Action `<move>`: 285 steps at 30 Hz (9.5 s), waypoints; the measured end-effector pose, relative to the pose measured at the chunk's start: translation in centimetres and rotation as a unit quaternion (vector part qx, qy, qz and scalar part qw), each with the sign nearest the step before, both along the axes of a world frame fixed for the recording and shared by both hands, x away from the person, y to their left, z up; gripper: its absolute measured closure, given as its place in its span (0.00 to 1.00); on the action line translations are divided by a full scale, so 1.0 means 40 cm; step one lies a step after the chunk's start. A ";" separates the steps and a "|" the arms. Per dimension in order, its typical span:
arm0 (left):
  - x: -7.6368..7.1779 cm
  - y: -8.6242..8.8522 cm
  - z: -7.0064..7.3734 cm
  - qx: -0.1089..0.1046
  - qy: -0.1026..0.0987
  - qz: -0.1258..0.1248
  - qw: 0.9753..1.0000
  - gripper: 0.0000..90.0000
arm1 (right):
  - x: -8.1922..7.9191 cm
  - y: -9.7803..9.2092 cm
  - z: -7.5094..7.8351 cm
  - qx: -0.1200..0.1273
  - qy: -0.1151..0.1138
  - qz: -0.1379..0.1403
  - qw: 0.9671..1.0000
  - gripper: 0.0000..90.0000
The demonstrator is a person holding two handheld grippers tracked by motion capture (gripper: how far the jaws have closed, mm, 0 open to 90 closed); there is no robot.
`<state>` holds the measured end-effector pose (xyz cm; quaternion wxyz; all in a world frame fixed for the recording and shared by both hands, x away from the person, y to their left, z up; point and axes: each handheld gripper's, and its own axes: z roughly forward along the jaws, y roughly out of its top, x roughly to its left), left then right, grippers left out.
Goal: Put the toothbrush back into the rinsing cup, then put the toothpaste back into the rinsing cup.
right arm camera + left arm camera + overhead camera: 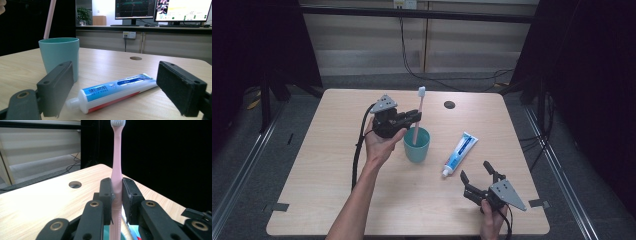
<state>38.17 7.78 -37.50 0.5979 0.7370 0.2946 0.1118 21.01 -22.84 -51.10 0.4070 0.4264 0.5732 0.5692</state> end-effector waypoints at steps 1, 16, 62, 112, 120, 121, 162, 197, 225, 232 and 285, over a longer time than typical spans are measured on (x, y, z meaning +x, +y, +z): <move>0.001 -0.001 -0.004 0.002 0.000 0.001 1.000 0.88 | 0.000 0.000 0.000 0.000 0.000 0.000 1.000 0.15; -0.010 0.021 -0.056 0.017 0.013 0.003 1.000 0.88 | 0.000 0.001 0.000 0.001 0.001 -0.001 1.000 0.15; -0.022 0.115 -0.096 -0.023 0.039 0.018 0.999 0.56 | 0.000 0.001 0.001 0.001 0.003 -0.003 1.000 0.15; -0.172 0.328 -0.219 0.037 -0.045 0.093 0.994 0.17 | 0.001 0.001 0.001 0.000 0.004 -0.005 1.000 0.15; -0.202 0.348 -0.254 0.017 -0.031 0.110 0.993 0.17 | 0.003 0.001 0.001 0.000 0.006 -0.004 1.000 0.15; -0.209 0.351 -0.257 0.013 -0.031 0.113 0.993 0.17 | 0.003 0.001 0.001 0.000 0.007 -0.004 1.000 0.15; -0.309 0.373 -0.335 -0.020 -0.132 0.162 0.978 0.17 | 0.045 -0.012 0.043 0.008 0.088 0.003 0.996 0.15; -0.319 0.370 -0.338 -0.022 -0.150 0.170 0.974 0.18 | 0.168 -0.036 0.188 -0.017 0.230 0.038 0.972 0.39; -0.319 0.370 -0.338 -0.022 -0.150 0.170 0.974 0.18 | 0.263 -0.048 0.215 0.011 0.348 0.052 0.936 0.35; -0.319 0.370 -0.338 -0.022 -0.150 0.170 0.974 0.18 | 0.284 -0.052 0.221 0.012 0.384 0.031 0.923 0.31; -0.319 0.370 -0.338 -0.023 -0.150 0.170 0.974 0.18 | 0.431 -0.025 0.174 0.038 0.564 0.006 0.825 0.22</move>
